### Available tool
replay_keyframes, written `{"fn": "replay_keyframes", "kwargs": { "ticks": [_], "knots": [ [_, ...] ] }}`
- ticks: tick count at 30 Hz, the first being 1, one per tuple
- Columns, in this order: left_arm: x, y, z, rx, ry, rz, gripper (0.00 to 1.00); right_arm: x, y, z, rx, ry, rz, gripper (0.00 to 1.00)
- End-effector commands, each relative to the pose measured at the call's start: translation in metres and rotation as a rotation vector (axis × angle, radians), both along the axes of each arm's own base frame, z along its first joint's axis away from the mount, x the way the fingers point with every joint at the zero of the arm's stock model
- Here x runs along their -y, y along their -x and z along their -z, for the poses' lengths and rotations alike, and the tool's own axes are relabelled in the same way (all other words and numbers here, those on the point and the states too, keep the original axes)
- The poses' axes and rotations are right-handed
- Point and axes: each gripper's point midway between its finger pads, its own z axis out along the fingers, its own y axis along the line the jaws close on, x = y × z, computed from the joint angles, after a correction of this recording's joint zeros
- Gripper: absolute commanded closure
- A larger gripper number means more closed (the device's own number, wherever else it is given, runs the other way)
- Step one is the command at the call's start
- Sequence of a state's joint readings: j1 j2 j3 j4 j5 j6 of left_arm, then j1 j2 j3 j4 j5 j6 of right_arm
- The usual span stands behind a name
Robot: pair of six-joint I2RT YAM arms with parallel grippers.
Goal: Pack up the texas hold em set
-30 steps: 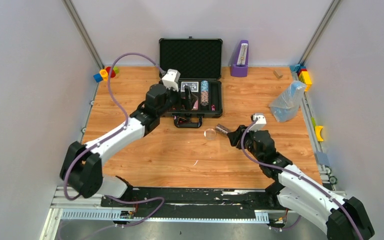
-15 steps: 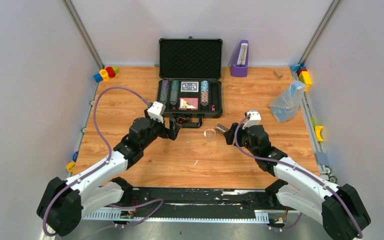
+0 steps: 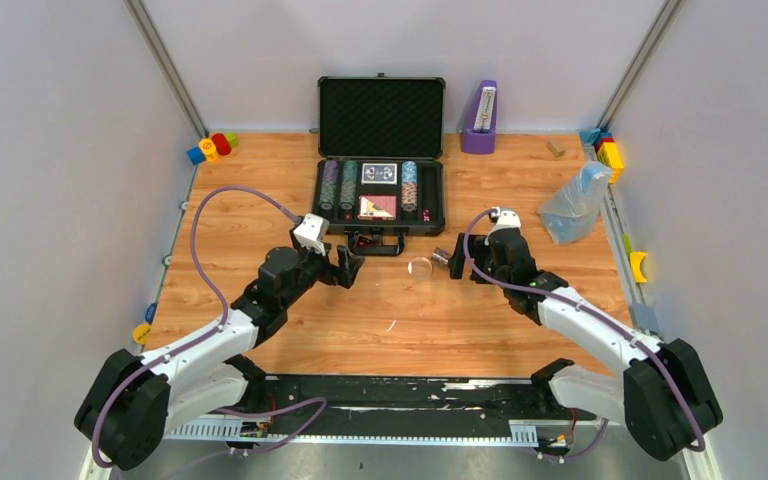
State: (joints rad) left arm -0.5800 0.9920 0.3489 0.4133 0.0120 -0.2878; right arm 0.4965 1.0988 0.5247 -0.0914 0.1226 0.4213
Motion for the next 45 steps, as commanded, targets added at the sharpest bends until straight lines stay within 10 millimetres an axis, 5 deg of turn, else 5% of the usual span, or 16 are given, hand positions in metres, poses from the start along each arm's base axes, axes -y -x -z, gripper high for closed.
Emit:
{"fn": "replay_keyframes", "kwargs": {
  "ticks": [1, 32, 38, 45],
  "knots": [
    [0.012, -0.004, -0.030, 0.076, 0.092, 0.034, 0.00, 0.003, -0.003, -0.004, -0.054, 0.035, 0.021, 0.00],
    [0.012, 0.001, -0.037, 0.108, 0.094, 0.057, 0.00, -0.037, 0.001, 0.038, -0.363, -0.052, -0.119, 0.08],
    [0.012, -0.001, -0.037, 0.100, 0.085, 0.055, 0.01, -0.059, 0.006, 0.027, -0.380, -0.146, -0.218, 0.14],
    [0.014, -0.001, -0.035, 0.090, 0.078, 0.063, 0.01, -0.052, 0.001, 0.008, -0.317, -0.148, -0.193, 0.16]
  ]
}}
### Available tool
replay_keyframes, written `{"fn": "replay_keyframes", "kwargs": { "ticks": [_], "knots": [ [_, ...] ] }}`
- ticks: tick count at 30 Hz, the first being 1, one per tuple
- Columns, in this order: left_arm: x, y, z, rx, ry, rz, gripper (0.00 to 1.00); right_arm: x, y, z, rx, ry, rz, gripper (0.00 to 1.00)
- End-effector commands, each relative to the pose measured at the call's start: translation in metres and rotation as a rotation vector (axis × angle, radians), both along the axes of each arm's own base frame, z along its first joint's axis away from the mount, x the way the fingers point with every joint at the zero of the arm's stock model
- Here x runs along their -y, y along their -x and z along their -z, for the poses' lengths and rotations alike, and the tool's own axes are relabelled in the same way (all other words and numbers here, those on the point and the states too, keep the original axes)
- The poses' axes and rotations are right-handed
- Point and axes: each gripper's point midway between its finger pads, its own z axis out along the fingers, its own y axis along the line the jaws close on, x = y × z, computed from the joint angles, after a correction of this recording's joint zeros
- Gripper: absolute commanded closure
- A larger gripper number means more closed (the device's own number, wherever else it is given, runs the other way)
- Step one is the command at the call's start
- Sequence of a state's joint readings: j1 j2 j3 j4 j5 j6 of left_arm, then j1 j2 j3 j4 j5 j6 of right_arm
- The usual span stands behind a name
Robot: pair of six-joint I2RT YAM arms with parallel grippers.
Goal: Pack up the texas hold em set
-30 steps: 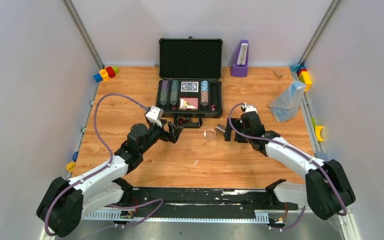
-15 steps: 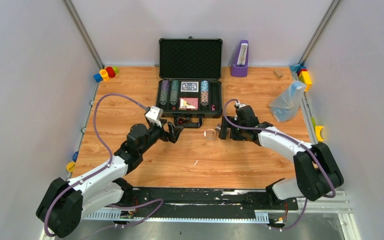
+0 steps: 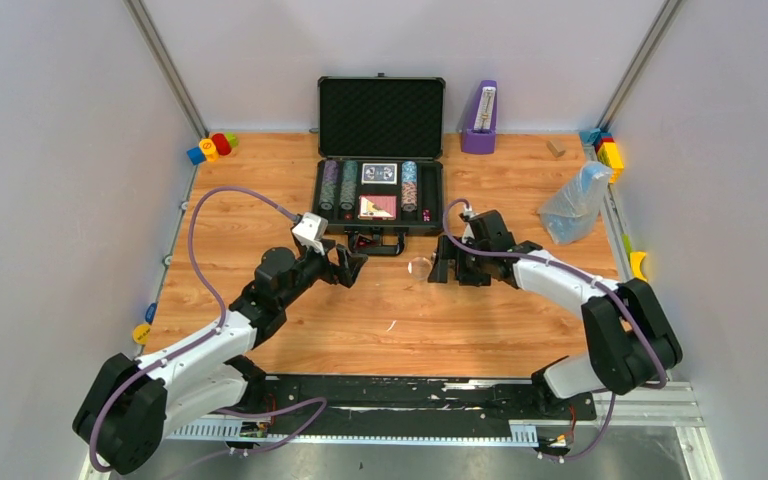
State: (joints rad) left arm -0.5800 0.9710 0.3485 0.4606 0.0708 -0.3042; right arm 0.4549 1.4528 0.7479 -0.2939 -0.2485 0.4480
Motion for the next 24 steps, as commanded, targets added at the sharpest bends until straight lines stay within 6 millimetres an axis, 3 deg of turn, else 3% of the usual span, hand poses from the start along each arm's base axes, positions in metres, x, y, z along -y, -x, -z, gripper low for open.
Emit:
{"fn": "replay_keyframes", "kwargs": {
  "ticks": [1, 5, 10, 18, 24],
  "knots": [
    [0.003, -0.005, -0.018, 0.051, 0.020, 0.008, 0.01, 0.000, -0.022, -0.036, 0.112, -0.033, 0.045, 0.16],
    [0.004, -0.004, -0.019, 0.053, 0.022, 0.010, 0.01, 0.022, -0.033, -0.034, 0.147, 0.057, 0.127, 0.15],
    [0.004, -0.004, -0.018, 0.050, 0.021, 0.010, 0.01, 0.031, -0.040, -0.024, 0.138, 0.107, 0.136, 0.15],
    [0.005, -0.004, -0.018, 0.048, 0.020, 0.014, 0.02, 0.009, -0.058, -0.019, 0.154, 0.160, 0.007, 0.13],
    [0.003, -0.005, -0.019, 0.049, 0.016, 0.007, 0.02, -0.003, -0.066, -0.014, 0.210, 0.376, -0.111, 0.08]
  ]
}}
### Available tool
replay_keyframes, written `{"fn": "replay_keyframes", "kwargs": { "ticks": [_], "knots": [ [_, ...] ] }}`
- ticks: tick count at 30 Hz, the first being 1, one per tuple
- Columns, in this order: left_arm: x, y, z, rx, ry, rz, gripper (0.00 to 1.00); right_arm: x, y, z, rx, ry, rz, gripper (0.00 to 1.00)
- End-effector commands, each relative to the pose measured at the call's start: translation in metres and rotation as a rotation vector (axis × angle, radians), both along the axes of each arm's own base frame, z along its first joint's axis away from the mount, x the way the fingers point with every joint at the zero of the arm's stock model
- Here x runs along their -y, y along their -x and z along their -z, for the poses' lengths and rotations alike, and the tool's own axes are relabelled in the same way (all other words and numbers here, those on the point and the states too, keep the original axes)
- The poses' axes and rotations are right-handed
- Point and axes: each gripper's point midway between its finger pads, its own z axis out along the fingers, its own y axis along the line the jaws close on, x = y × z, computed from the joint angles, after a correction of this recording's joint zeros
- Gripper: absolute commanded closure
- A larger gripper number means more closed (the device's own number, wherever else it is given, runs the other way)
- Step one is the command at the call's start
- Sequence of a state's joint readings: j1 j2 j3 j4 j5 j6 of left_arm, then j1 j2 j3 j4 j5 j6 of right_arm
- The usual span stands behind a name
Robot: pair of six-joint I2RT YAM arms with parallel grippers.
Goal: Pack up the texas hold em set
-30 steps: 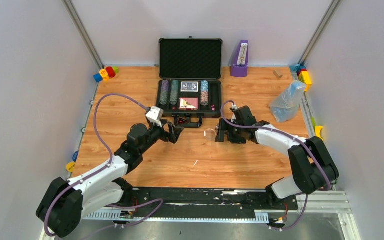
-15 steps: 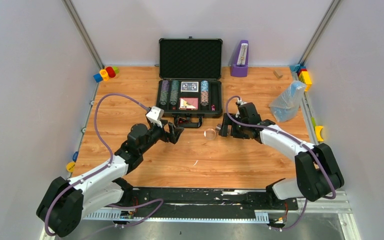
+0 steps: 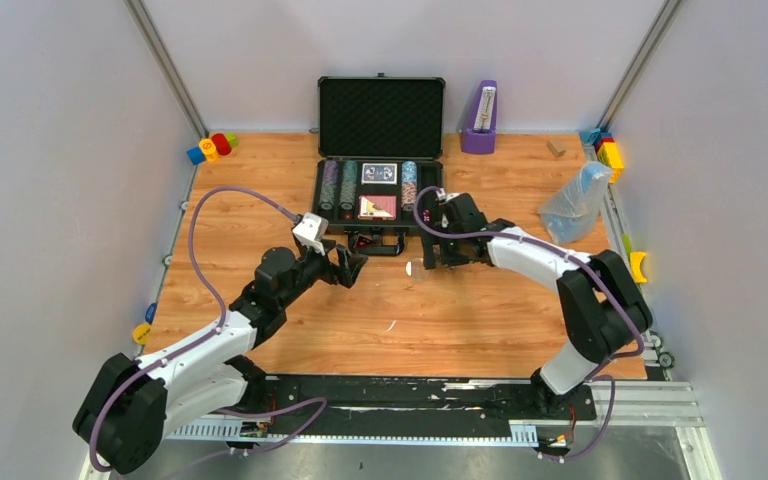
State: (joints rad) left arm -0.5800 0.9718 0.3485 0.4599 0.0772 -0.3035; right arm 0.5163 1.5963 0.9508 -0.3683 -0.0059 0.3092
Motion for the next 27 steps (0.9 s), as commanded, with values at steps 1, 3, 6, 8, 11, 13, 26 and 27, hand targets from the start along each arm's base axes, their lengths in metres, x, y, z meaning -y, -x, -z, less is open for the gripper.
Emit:
{"fn": "replay_keyframes", "kwargs": {
  "ticks": [1, 3, 6, 8, 11, 13, 26, 27],
  "knots": [
    [0.003, -0.006, -0.019, 0.049, 0.017, 0.000, 0.02, -0.008, -0.019, -0.009, 0.066, 0.146, -0.082, 0.09],
    [0.003, -0.006, -0.019, 0.047, 0.016, 0.002, 0.02, -0.007, -0.022, -0.005, 0.053, 0.169, -0.087, 0.11],
    [0.002, -0.005, -0.021, 0.049, 0.016, -0.002, 0.02, -0.001, -0.025, -0.001, 0.051, 0.215, -0.079, 0.12],
    [0.001, -0.005, -0.022, 0.052, 0.016, -0.004, 0.02, 0.001, -0.026, 0.000, 0.052, 0.224, -0.079, 0.13],
    [0.000, -0.005, -0.023, 0.054, 0.017, -0.006, 0.02, -0.005, -0.023, 0.001, 0.036, 0.200, -0.094, 0.16],
    [0.000, -0.005, -0.022, 0.054, 0.016, -0.007, 0.02, -0.010, -0.020, 0.001, 0.023, 0.170, -0.111, 0.21],
    [-0.001, -0.005, -0.023, 0.061, 0.014, -0.012, 0.02, -0.018, -0.011, -0.009, 0.007, 0.087, -0.096, 0.68],
    [-0.001, -0.005, -0.024, 0.062, 0.015, -0.010, 0.02, -0.020, -0.011, -0.011, 0.008, 0.077, -0.096, 0.69]
  ]
}}
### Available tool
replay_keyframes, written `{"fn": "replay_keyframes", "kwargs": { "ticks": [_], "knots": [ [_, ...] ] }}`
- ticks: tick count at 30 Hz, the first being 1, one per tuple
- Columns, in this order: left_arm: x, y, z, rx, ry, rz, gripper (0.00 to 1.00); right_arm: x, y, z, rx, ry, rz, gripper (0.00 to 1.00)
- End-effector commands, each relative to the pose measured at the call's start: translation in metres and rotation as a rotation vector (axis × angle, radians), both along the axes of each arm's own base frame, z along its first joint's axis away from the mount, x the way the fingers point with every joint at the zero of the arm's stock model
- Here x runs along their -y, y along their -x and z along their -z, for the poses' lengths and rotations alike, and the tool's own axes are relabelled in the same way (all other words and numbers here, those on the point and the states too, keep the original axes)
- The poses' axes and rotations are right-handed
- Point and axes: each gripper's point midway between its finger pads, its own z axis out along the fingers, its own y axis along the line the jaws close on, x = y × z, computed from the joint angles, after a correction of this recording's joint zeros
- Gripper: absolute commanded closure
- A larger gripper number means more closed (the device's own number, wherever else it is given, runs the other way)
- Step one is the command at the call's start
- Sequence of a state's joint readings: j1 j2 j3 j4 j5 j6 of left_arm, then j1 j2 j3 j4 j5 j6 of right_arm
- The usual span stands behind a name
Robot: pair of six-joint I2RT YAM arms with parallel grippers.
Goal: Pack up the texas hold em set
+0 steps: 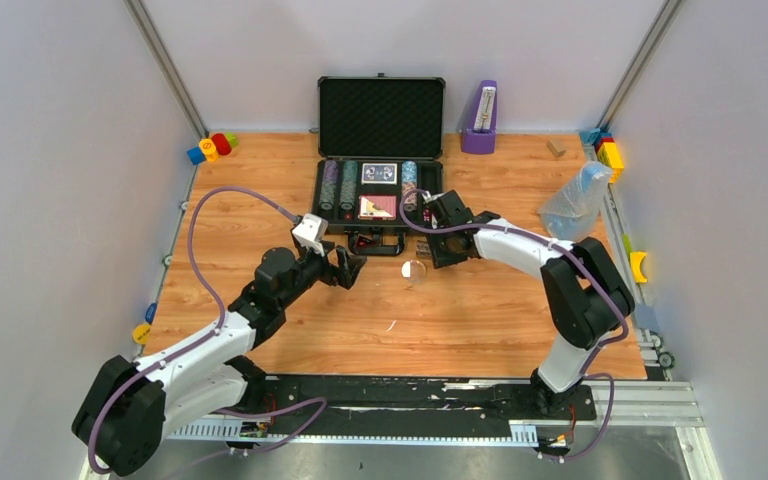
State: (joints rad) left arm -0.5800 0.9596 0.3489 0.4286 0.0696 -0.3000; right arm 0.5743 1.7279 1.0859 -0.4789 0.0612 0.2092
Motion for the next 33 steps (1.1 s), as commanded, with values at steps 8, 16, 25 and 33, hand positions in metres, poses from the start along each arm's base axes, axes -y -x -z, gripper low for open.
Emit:
{"fn": "replay_keyframes", "kwargs": {
  "ticks": [8, 16, 25, 33],
  "knots": [
    [0.002, -0.006, -0.027, 0.077, 0.026, -0.001, 0.02, -0.009, -0.009, -0.044, 0.077, -0.119, 0.031, 0.76],
    [0.006, -0.006, -0.024, 0.071, 0.023, 0.018, 0.02, -0.010, -0.013, -0.042, 0.079, -0.113, 0.021, 0.67],
    [0.006, -0.006, -0.024, 0.071, 0.024, 0.020, 0.02, -0.014, -0.027, -0.053, 0.105, -0.125, 0.077, 0.01],
    [0.006, -0.006, -0.023, 0.069, 0.020, 0.020, 0.02, -0.020, -0.045, -0.034, 0.076, -0.114, 0.323, 0.00]
  ]
}}
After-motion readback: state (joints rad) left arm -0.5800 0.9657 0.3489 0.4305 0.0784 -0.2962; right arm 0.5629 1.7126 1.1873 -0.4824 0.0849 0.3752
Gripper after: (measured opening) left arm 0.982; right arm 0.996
